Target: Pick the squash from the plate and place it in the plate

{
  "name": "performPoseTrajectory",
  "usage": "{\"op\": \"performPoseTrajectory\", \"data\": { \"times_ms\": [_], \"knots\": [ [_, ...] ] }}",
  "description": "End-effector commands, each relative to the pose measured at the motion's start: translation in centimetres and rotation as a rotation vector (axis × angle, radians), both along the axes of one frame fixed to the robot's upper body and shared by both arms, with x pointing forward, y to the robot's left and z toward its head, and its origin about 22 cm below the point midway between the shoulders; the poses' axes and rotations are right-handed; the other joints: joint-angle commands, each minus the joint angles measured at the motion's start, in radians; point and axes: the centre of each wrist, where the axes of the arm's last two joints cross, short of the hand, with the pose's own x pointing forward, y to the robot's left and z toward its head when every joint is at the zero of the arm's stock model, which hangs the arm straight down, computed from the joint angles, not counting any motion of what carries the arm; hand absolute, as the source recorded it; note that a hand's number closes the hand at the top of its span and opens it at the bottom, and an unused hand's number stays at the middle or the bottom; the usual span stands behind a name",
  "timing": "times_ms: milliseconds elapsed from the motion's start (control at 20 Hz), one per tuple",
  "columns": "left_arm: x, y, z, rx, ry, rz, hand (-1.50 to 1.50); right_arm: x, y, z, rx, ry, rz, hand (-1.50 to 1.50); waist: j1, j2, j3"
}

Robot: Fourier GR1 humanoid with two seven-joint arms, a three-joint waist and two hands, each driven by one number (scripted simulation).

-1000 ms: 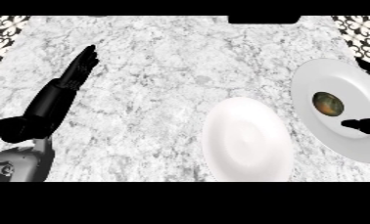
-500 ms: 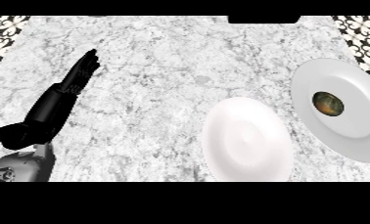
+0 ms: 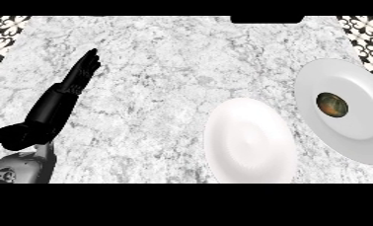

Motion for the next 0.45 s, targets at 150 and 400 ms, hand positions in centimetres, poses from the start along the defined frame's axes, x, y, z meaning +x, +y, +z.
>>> {"op": "performPoseTrajectory", "data": {
  "times_ms": [150,400],
  "knots": [
    [0.8,-1.0,0.0,-0.032,0.000,0.008,0.00,-2.4,-1.8,1.0,0.131,-0.080,0.207,-1.50,-0.007,0.005,0.003],
    [0.1,-1.0,-0.2,-0.005,0.009,-0.003,0.00,-2.7,-2.0,2.2,0.118,-0.081,0.243,-1.50,-0.003,0.000,0.004]
  ]
}}
